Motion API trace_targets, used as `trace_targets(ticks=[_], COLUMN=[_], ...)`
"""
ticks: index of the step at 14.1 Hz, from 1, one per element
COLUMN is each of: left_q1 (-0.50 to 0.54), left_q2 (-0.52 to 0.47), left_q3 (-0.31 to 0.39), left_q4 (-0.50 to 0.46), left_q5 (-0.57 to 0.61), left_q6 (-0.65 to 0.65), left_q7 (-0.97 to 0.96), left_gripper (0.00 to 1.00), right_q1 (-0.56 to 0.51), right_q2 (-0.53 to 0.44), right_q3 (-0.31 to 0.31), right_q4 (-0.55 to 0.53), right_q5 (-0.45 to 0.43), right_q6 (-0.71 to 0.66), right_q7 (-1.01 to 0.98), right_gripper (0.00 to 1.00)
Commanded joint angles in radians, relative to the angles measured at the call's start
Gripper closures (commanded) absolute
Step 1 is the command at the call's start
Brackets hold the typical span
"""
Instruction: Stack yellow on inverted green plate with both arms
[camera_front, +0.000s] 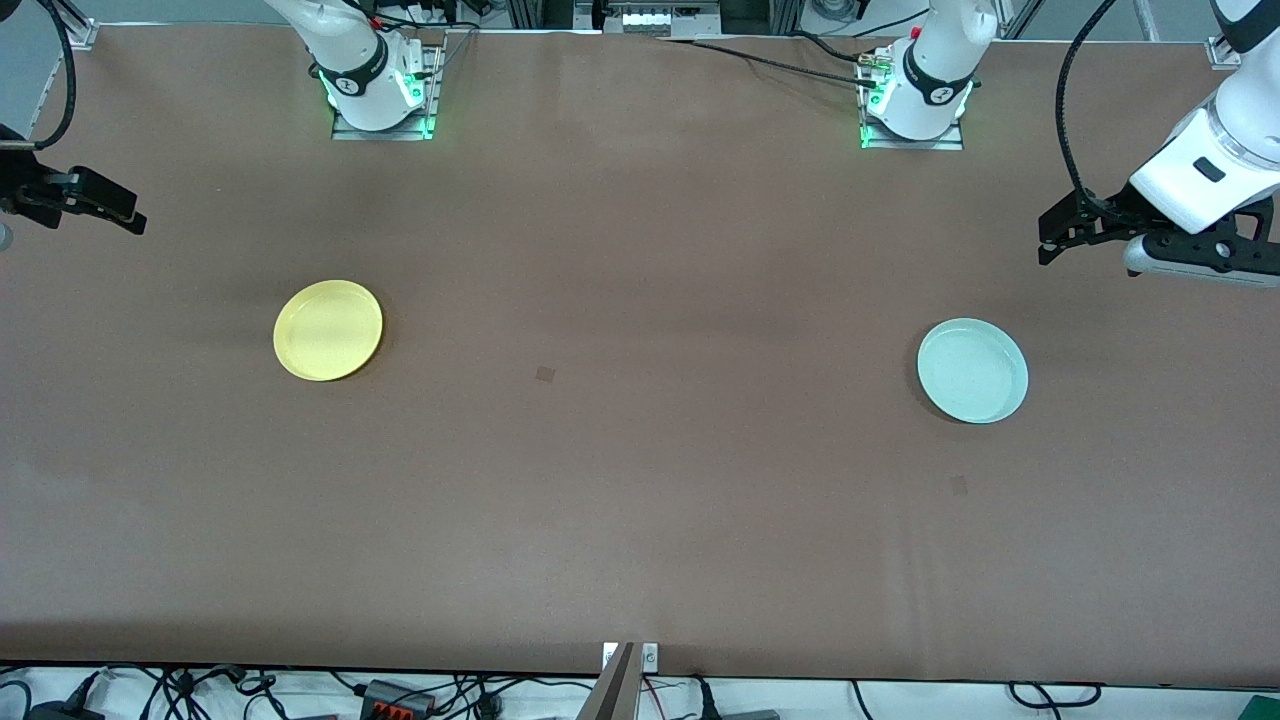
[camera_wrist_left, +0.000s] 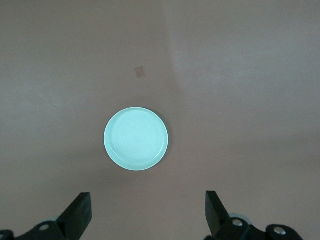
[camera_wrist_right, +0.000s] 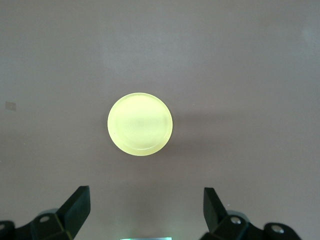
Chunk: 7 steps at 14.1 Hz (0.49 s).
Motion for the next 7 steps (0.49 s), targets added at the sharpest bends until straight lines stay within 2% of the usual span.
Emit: trace_targets(ticks=[1,7], left_q1=[-0.002,0.004], left_q2=[0.021,0.027], left_q3=[0.001,0.003], left_q4=[0.034,0.046], left_q5=[-0.009,-0.018], left_q6=[-0.017,-0.021], left_q7=[0.008,0.002], left_gripper=[0.0,0.0], right_q1=[-0.008,-0.003], right_q2=[-0.008,0.021], right_q3=[0.003,0.005], right_q4=[-0.002,-0.007], right_q5=[-0.005,-0.007], right_q6=[-0.011,-0.01], right_q7=[-0.006,-0.009], right_gripper=[0.0,0.0])
